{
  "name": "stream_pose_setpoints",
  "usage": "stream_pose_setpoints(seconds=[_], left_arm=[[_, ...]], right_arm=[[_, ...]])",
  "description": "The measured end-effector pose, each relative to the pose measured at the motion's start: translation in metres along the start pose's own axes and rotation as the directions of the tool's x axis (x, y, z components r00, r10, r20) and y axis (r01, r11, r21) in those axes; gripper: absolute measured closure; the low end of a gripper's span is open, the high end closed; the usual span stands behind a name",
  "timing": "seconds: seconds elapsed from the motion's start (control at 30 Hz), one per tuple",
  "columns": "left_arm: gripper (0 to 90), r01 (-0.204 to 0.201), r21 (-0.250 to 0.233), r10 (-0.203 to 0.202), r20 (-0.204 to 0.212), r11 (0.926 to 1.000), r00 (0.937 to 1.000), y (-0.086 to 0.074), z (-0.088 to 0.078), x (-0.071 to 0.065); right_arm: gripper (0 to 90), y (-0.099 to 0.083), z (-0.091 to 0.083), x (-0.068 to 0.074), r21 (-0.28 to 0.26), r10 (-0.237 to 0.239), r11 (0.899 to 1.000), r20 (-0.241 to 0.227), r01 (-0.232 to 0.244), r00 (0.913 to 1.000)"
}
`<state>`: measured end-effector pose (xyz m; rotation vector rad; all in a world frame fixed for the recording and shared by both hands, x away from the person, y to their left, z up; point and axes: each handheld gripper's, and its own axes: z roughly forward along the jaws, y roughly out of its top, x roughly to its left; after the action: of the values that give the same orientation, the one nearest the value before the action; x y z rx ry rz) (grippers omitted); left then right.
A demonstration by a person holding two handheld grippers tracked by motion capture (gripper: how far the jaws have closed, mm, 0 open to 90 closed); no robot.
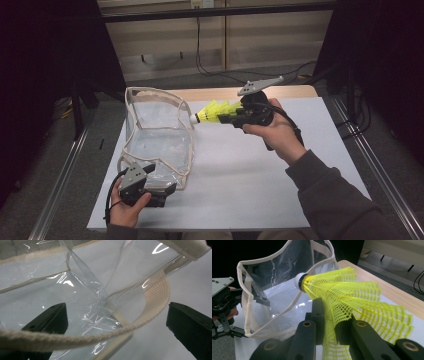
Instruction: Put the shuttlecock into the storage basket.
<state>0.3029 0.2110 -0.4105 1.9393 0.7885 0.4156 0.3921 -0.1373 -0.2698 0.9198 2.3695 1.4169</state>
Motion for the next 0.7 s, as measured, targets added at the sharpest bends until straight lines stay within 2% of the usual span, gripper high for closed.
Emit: stream_pose_setpoints(seconds=[0.7], left_arm=[[3.8, 0.002, -0.001, -0.002, 0.002, 1.0, 1.0, -0.0002, 0.0, -0.0002]], right_arm=[[79.6, 0.01, 0.0069, 0.0062, -0.002, -0.009, 1.0, -0.003, 0.009, 1.0]])
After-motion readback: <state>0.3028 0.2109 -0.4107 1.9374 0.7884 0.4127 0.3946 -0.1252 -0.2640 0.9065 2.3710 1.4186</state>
